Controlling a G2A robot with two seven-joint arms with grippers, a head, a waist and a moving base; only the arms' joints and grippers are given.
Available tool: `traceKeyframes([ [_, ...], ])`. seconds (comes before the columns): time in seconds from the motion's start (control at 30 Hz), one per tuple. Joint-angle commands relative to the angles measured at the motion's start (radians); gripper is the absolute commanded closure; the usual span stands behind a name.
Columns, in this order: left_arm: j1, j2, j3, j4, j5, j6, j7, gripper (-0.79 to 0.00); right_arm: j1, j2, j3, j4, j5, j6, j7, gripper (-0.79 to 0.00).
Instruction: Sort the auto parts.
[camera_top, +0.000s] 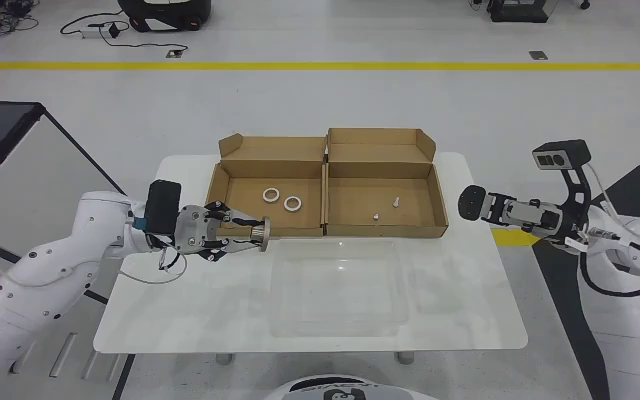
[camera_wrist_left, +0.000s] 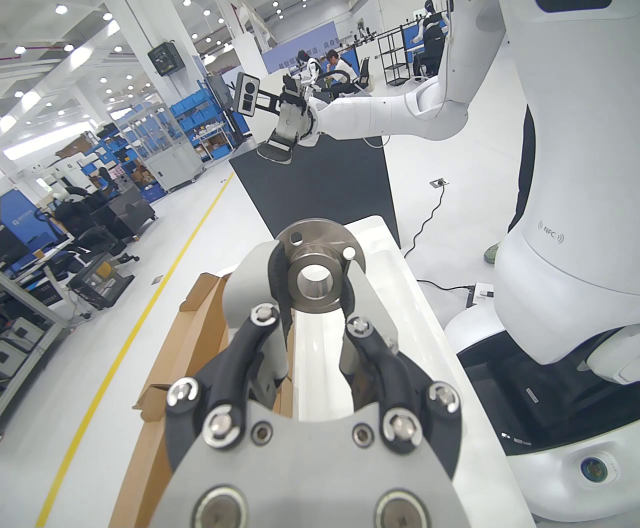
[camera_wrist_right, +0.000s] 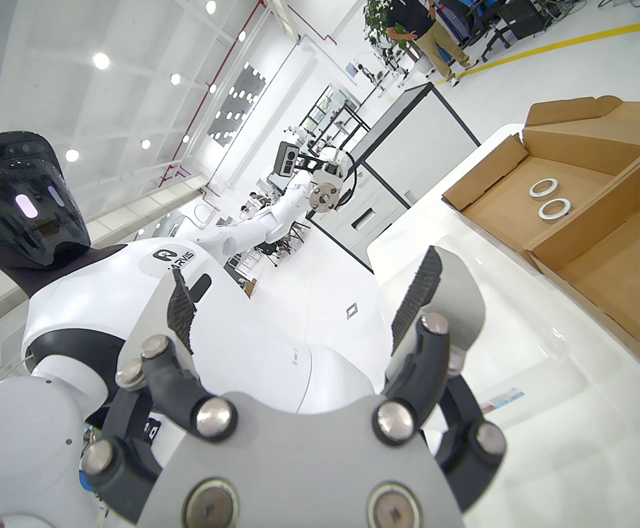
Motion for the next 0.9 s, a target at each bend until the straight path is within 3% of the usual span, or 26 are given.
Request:
traceKeyframes([
  [0.0,0.000,0.000,0.000,0.000,0.000,0.000,0.000,0.000,0.000,0.000,0.000,0.000,0.000,0.000,0.000,-0.785],
  [0.4,0.013,-0.011,-0.003,-0.020,-0.054,0.004,-0.005,0.000,0.000,0.000,0.000,0.000,0.000,0.000,0.000,-0.785],
  [0.87,0.054,-0.054,-0.046,-0.100,-0.349,0.019,0.019,0.000,0.000,0.000,0.000,0.000,0.000,0.000,0.000,-0.785],
])
